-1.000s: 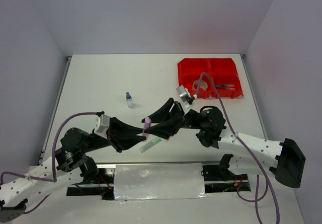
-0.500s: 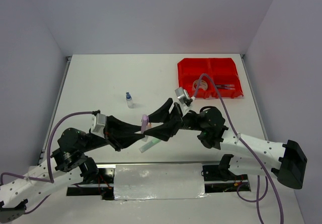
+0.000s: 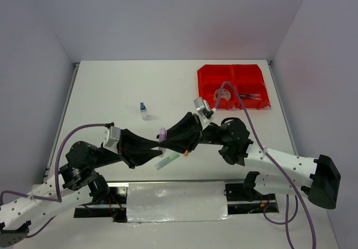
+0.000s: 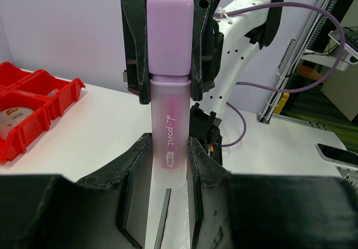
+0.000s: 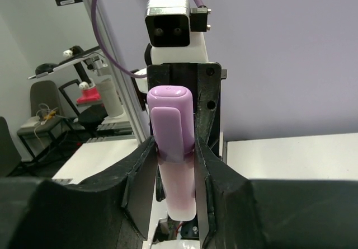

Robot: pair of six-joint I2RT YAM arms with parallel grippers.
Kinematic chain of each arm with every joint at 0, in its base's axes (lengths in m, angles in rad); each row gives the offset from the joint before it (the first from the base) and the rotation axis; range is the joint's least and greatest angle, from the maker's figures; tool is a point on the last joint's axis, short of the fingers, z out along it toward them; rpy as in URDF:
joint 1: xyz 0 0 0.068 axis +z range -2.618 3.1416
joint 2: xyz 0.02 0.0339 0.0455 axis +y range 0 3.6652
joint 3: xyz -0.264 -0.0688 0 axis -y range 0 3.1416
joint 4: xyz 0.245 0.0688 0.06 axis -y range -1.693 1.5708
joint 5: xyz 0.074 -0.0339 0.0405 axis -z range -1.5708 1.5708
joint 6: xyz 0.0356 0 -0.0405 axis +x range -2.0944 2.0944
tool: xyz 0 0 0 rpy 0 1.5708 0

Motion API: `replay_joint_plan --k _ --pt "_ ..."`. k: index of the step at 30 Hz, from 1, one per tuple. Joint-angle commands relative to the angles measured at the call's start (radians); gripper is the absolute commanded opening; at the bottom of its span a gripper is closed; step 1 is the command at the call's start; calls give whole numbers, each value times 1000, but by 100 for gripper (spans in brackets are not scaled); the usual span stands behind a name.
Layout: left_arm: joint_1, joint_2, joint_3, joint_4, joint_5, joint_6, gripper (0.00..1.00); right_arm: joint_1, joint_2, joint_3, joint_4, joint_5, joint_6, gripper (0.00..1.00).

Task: Sort the stationery into containers
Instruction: Close the pen cap on the pen.

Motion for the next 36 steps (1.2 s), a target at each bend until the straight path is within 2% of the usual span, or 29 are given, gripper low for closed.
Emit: replay_joint_plan --k 1,2,4,10,12,13,15,16,17,19,21,24,27,30,31,33,36 --pt "2 3 42 46 -16 20 0 16 12 49 53 -24 -13 26" --pt "2 3 44 44 -22 20 0 16 14 47 53 -27 -13 25" --pt "2 4 53 36 -39 18 0 16 16 44 56 -30 -17 13" --pt "2 10 81 41 -107 -3 0 24 6 36 56 -29 -35 10" --pt "2 15 94 47 -111 -14 2 24 6 32 56 -23 -40 2" --pt "2 19 101 50 -113 -14 12 24 6 30 54 -20 -41 1" --pt "2 25 113 49 -108 -17 22 27 6 27 54 -10 -41 0" --pt "2 36 118 44 -108 -11 34 25 5 27 53 -6 -38 0" --pt "2 42 122 41 -105 -8 41 27 3 30 50 -1 -38 0" --pt "2 61 124 30 -87 6 53 27 -4 36 28 9 -43 0" --pt "2 81 122 30 -69 6 58 30 -10 41 8 23 -52 0" --pt "2 99 111 41 -50 3 59 28 -18 40 -4 36 -63 0" --pt "2 104 102 53 -39 3 48 31 -17 35 -4 39 -63 0" --pt "2 102 96 62 -32 3 66 30 -17 29 -12 59 -64 0" --pt "0 101 90 68 -13 3 69 28 -18 30 -13 66 -64 0" --pt "0 102 87 67 2 7 70 30 -21 33 -18 71 -66 0" --pt "2 116 82 47 10 9 68 31 -26 49 -47 89 -69 0"
